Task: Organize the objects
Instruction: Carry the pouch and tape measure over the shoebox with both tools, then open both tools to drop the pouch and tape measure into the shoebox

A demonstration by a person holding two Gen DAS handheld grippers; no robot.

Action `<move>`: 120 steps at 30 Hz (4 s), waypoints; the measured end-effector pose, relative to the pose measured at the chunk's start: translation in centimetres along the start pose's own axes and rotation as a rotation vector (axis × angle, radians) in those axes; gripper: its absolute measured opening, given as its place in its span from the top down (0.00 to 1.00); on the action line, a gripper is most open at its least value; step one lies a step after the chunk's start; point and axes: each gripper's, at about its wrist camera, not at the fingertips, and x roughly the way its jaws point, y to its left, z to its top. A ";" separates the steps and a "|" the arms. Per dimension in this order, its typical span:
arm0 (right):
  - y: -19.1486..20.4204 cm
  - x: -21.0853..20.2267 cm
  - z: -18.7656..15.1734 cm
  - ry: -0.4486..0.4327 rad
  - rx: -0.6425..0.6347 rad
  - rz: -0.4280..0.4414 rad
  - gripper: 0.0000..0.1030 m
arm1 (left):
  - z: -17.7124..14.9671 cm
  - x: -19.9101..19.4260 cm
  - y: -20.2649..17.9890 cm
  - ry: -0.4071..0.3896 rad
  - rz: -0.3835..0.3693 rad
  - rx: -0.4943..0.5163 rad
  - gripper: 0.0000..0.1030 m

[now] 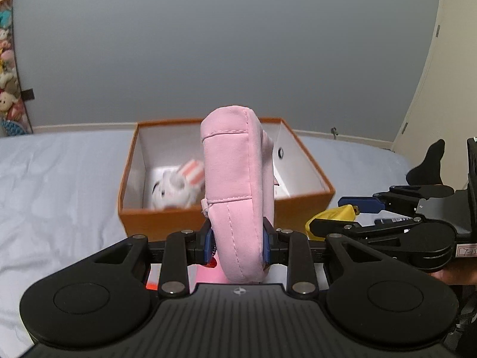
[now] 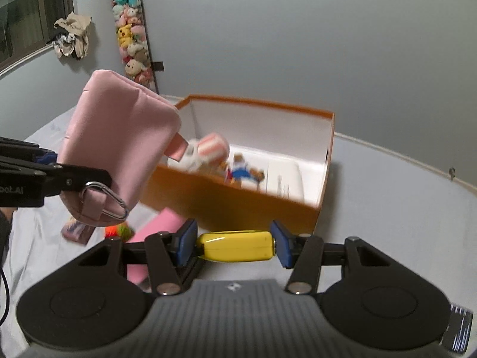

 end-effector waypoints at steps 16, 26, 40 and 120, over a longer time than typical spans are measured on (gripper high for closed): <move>-2.8 5.4 5.2 -0.017 0.013 -0.029 0.46 | 3.4 5.5 0.2 0.060 0.010 0.049 0.67; -4.7 9.3 6.4 0.034 0.011 -0.051 0.46 | 4.5 7.1 3.8 0.091 0.017 -0.045 0.67; -4.0 13.6 8.5 0.090 -0.063 -0.085 0.46 | 5.0 10.5 6.5 0.275 0.159 -0.004 0.67; 0.7 19.3 9.1 0.138 -0.107 -0.144 0.32 | 4.6 12.1 5.1 0.302 0.040 0.059 0.56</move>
